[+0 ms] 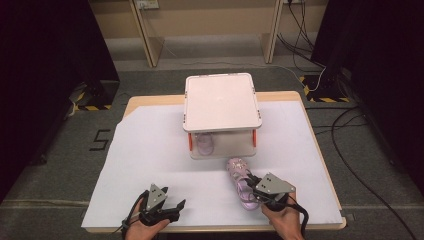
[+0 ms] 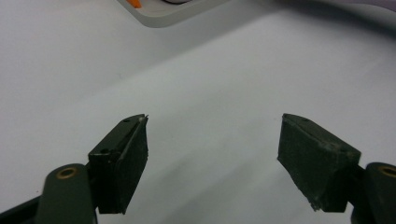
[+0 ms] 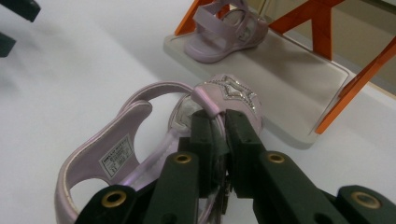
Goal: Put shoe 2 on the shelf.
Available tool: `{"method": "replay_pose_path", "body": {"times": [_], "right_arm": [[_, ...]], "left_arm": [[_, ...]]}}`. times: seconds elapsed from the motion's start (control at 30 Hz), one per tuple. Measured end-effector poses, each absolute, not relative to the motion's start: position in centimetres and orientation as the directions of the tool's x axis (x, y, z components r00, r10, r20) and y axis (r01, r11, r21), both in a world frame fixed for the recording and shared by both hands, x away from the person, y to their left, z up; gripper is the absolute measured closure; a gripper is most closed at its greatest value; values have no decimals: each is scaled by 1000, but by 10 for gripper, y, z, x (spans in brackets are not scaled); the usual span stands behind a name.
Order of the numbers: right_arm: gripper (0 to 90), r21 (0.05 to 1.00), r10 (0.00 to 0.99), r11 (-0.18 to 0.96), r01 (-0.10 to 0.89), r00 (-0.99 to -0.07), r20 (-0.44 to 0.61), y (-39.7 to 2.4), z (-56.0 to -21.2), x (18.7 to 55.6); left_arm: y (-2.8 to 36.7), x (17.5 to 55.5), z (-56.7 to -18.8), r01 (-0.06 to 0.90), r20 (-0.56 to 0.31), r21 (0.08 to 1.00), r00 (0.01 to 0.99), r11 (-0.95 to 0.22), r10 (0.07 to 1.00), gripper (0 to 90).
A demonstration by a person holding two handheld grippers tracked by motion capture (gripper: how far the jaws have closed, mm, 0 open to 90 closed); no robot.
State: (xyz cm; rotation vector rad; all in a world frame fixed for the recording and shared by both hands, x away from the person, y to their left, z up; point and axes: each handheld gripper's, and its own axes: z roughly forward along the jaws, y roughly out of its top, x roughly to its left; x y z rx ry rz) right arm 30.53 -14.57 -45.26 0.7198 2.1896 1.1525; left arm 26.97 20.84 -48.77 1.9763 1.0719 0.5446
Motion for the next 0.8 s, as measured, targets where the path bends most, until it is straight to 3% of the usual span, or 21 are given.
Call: {"method": "replay_pose_path", "body": {"times": [0.8], "right_arm": [[827, 862, 742, 468, 196, -616, -262, -122, -453, 370]], "left_arm": [[210, 268, -488, 489, -7, 812, 554, -319, 832, 229]]}}
